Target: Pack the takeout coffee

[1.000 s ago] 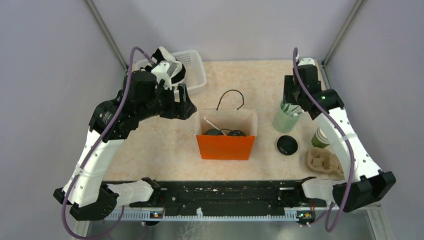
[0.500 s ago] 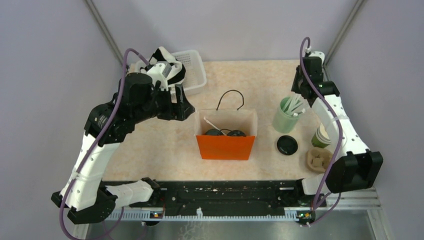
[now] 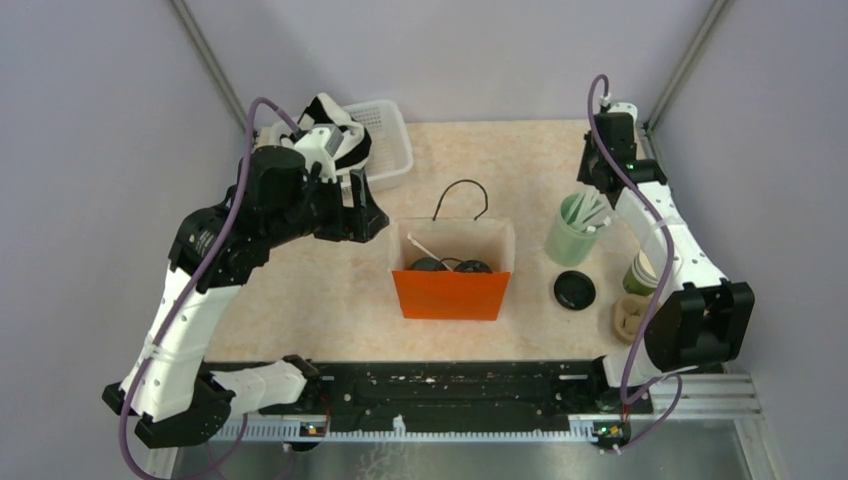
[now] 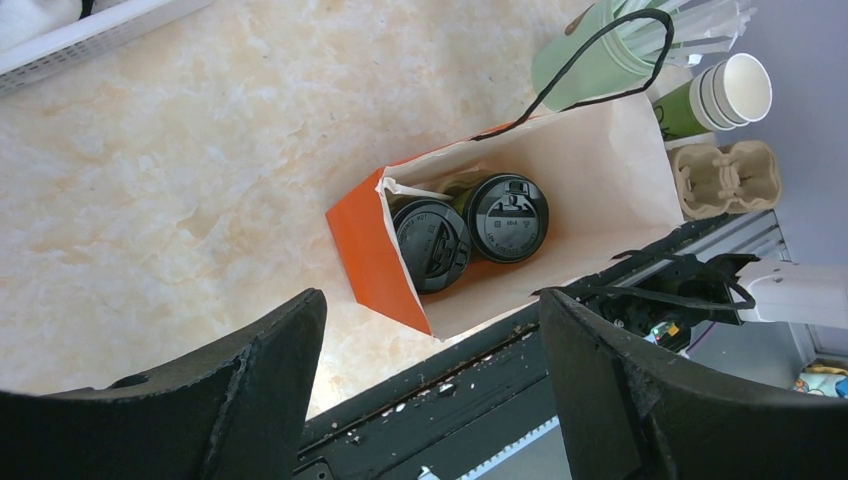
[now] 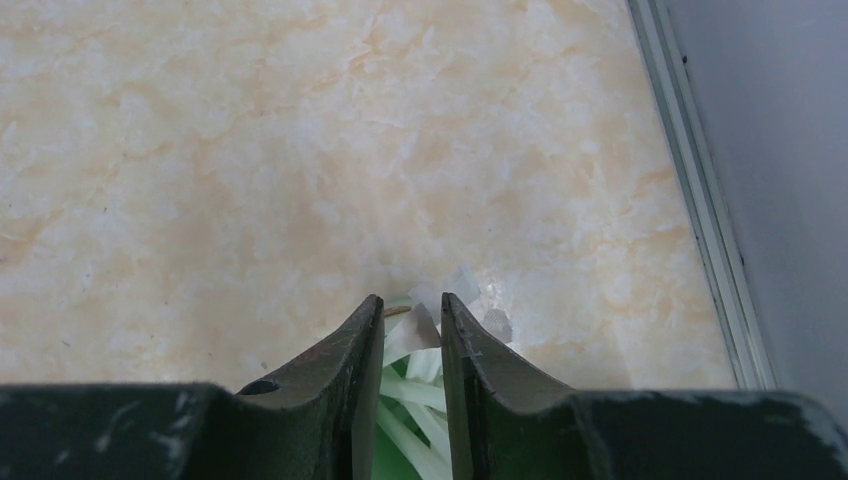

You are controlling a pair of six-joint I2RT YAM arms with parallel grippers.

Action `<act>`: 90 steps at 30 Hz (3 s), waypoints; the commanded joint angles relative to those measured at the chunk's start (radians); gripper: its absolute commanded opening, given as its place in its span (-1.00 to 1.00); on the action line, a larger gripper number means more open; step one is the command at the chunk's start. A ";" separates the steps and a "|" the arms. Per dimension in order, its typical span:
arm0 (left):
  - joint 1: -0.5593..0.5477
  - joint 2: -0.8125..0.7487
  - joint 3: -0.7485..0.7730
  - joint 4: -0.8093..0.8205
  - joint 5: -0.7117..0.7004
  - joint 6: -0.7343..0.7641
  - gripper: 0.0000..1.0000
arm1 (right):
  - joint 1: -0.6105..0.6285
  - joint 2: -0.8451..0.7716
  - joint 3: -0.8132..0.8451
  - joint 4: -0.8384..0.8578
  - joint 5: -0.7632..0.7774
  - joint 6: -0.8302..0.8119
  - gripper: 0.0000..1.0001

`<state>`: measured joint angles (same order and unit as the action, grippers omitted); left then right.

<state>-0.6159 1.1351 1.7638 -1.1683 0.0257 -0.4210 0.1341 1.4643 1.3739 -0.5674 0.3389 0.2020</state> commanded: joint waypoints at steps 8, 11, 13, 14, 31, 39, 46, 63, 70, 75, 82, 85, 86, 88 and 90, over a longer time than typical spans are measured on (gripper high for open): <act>0.001 0.018 0.023 0.014 -0.004 0.015 0.69 | -0.008 -0.031 0.068 -0.019 -0.001 -0.063 -1.00; 0.002 0.022 0.022 0.021 0.000 0.020 0.69 | -0.008 -0.094 0.132 -0.105 -0.037 -0.073 -1.00; 0.001 0.024 0.019 0.027 0.002 0.025 0.69 | -0.008 -0.154 0.182 -0.156 -0.098 -0.083 -1.00; 0.001 0.024 0.017 0.029 0.005 0.026 0.69 | -0.008 -0.187 0.206 -0.180 -0.126 -0.092 -1.00; 0.001 0.029 -0.006 0.070 0.043 0.041 0.69 | -0.008 -0.546 0.321 0.151 -1.269 0.044 -1.00; 0.002 0.013 -0.013 0.065 0.043 0.026 0.69 | -0.009 -0.540 0.258 0.275 -1.339 0.167 -1.00; 0.002 0.004 -0.019 0.065 0.049 0.003 0.68 | -0.001 -0.510 0.204 0.314 -1.323 0.171 -1.00; 0.001 -0.017 -0.049 0.068 0.039 -0.027 0.68 | 0.456 -0.435 0.085 0.000 -0.941 -0.173 -1.00; 0.002 -0.013 -0.047 0.071 0.035 -0.026 0.68 | 0.598 -0.397 0.031 -0.013 -0.853 -0.169 -1.00; 0.002 -0.012 -0.049 0.078 0.031 -0.024 0.68 | 0.721 -0.370 -0.014 -0.050 -0.771 -0.167 -0.93; 0.002 0.000 -0.007 0.076 0.017 -0.002 0.70 | 0.748 -0.361 0.077 -0.105 -0.564 -0.066 0.90; 0.001 -0.010 0.031 0.102 0.011 0.019 0.78 | 0.747 -0.376 0.215 -0.158 -0.305 -0.032 0.97; 0.001 -0.018 0.042 0.122 0.011 0.027 0.81 | 0.748 -0.371 0.271 -0.182 -0.218 -0.021 0.97; 0.001 -0.048 0.054 0.187 0.007 0.041 0.87 | 0.748 -0.355 0.391 -0.236 -0.068 -0.001 0.97; 0.002 -0.083 0.056 0.263 -0.001 0.057 0.93 | 0.747 -0.335 0.498 -0.293 0.059 0.026 0.97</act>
<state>-0.6159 1.1248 1.7695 -1.0851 0.0460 -0.4110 0.8768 1.1332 1.6585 -0.7906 0.0349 0.1612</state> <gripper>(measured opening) 0.939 0.985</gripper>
